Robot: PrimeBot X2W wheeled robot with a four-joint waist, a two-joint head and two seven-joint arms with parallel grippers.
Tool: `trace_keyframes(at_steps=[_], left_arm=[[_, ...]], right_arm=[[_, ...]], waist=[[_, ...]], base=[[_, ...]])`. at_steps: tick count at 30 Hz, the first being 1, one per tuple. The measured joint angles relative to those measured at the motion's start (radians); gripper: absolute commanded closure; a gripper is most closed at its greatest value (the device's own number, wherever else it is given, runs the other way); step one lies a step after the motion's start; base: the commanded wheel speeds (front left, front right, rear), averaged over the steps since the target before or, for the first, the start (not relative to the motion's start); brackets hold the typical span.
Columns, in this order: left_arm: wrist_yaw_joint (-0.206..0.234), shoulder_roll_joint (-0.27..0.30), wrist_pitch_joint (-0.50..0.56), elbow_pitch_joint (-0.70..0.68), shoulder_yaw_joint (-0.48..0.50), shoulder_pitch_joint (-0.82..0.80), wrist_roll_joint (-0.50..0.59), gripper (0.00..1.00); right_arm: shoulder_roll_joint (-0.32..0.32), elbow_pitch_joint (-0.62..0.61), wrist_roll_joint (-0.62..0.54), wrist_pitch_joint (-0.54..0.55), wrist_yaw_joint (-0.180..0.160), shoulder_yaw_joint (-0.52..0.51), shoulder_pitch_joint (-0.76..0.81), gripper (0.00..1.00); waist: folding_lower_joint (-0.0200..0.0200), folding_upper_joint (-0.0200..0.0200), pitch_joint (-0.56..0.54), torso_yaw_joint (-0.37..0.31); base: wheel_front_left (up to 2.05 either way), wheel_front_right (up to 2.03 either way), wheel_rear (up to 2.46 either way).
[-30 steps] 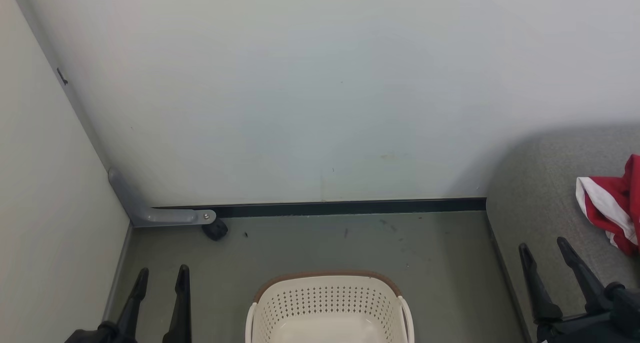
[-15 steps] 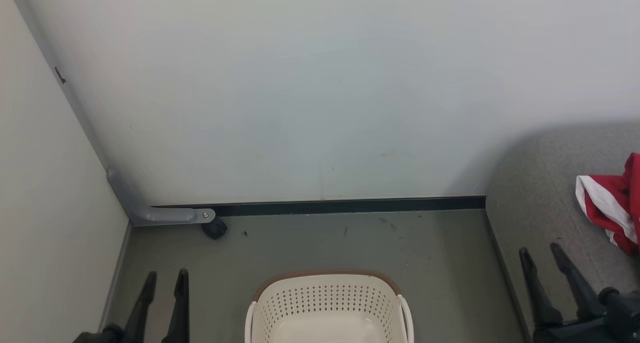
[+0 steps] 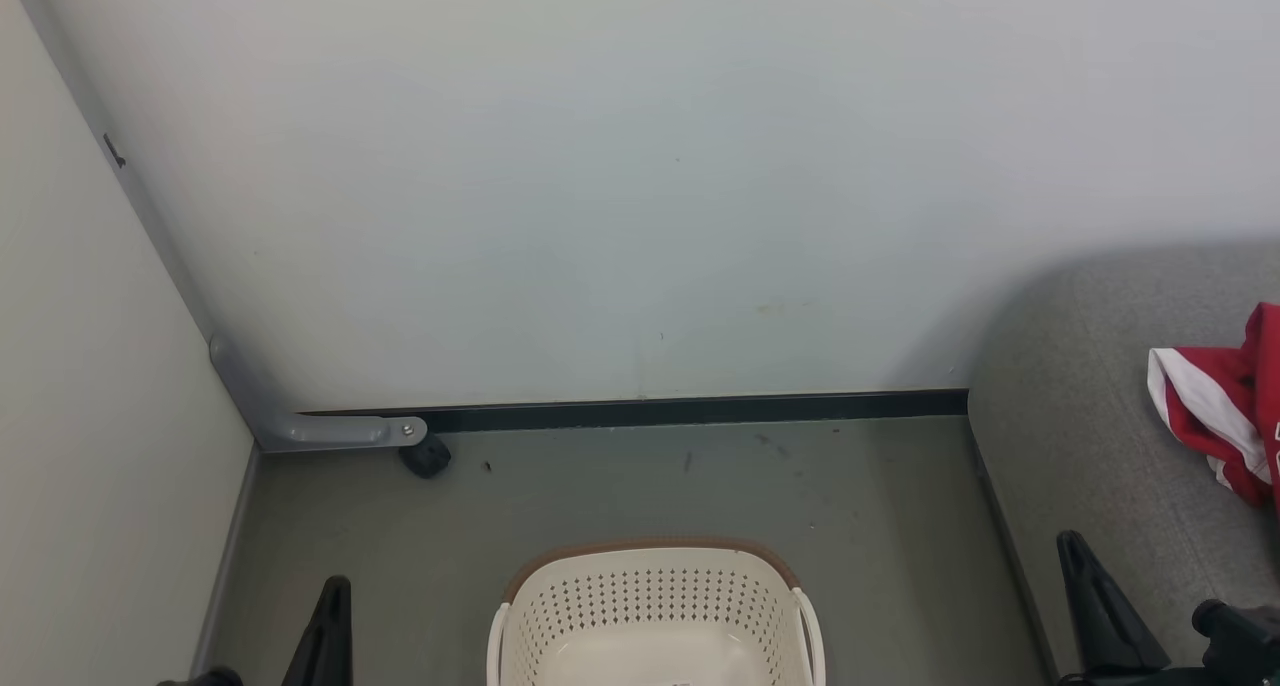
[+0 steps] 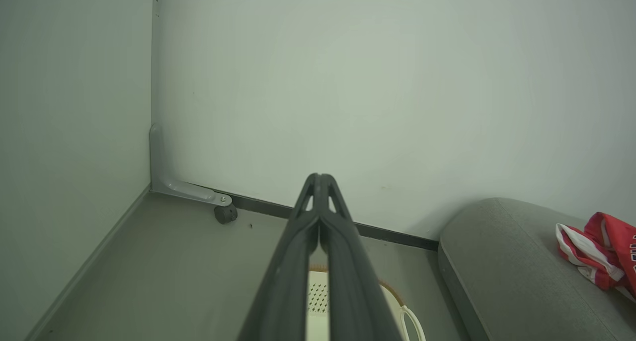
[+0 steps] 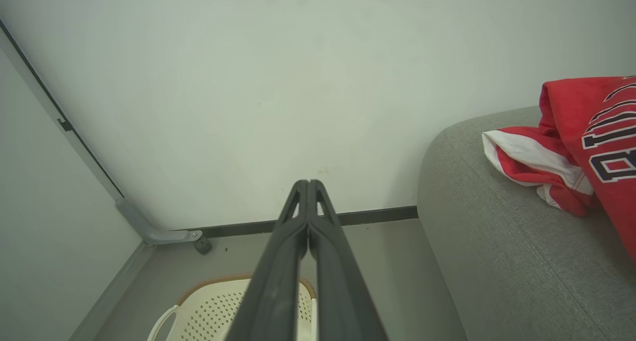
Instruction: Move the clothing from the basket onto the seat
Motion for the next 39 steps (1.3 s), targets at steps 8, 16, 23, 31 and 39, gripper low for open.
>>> trace_keyframes(at_steps=[8,16,23,31,39], left_arm=[[-0.02,-0.018,0.034,0.02,0.034,-0.006,-0.076,1.0],[-0.041,-0.035,0.067,0.039,0.066,-0.011,-0.168,1.0],[-0.053,-0.049,0.094,0.057,0.094,-0.017,-0.24,1.0],[-0.079,-0.067,0.122,0.078,0.126,-0.033,-0.316,1.0],[-0.097,-0.082,0.153,0.098,0.157,-0.04,-0.398,1.0]], right_arm=[[0.03,0.016,0.087,0.035,0.023,-0.046,-0.001,1.0],[0.062,0.033,0.177,0.066,0.042,-0.09,-0.003,1.0],[0.089,0.049,0.257,0.089,0.058,-0.128,-0.006,1.0],[0.12,0.066,0.344,0.123,0.079,-0.172,-0.02,1.0],[0.152,0.086,0.434,0.15,0.097,-0.214,-0.022,1.0]], waist=[[0.0,0.0,0.001,-0.003],[0.0,0.0,0.001,-0.007],[0.0,0.0,0.002,-0.01],[0.0,0.0,0.002,-0.013],[0.0,0.0,0.003,-0.016]], base=[[0.0,0.0,0.0],[0.0,0.0,0.0],[0.0,0.0,0.0],[0.0,0.0,0.0],[0.0,0.0,0.0]])
